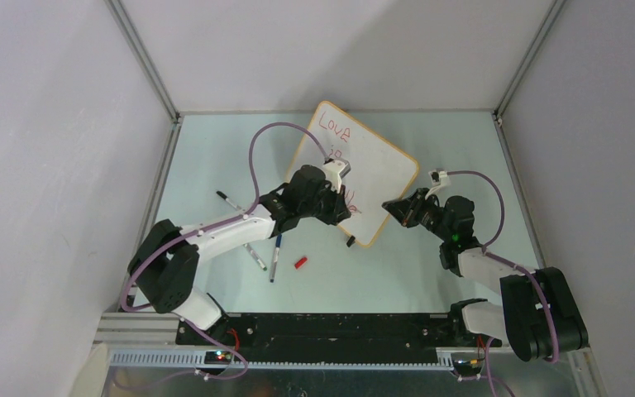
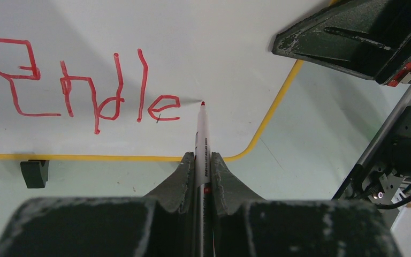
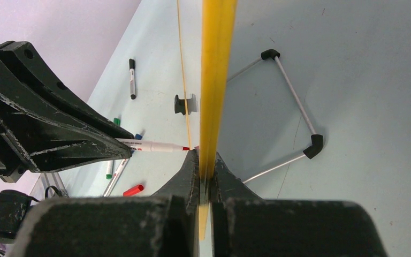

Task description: Write a sentence on the whiteboard

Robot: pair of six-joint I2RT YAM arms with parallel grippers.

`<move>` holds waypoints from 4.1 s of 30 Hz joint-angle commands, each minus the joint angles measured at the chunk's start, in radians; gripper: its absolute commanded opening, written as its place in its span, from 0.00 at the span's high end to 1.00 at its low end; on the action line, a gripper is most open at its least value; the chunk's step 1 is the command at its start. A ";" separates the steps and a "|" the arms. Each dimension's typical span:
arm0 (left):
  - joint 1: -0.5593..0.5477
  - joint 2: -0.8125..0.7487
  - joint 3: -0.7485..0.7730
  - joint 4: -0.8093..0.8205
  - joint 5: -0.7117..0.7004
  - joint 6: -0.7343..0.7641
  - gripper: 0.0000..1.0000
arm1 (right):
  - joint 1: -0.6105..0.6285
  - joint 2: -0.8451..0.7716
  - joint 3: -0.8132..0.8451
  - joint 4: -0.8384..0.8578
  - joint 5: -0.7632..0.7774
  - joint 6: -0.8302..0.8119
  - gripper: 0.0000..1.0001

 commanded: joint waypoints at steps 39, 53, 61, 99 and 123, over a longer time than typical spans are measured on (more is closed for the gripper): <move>-0.005 0.031 0.076 -0.020 -0.101 -0.001 1.00 | 0.006 0.001 0.016 -0.023 -0.003 -0.055 1.00; -0.004 0.010 0.069 -0.038 -0.162 -0.003 1.00 | 0.005 -0.003 0.015 -0.027 -0.001 -0.058 1.00; -0.004 0.005 0.066 -0.045 -0.149 0.004 1.00 | 0.006 -0.004 0.015 -0.029 0.000 -0.058 1.00; -0.017 0.046 0.091 -0.069 -0.030 0.009 1.00 | 0.005 -0.008 0.016 -0.033 0.001 -0.062 1.00; -0.032 0.096 0.153 -0.203 -0.065 0.062 1.00 | 0.004 -0.009 0.015 -0.031 -0.002 -0.057 1.00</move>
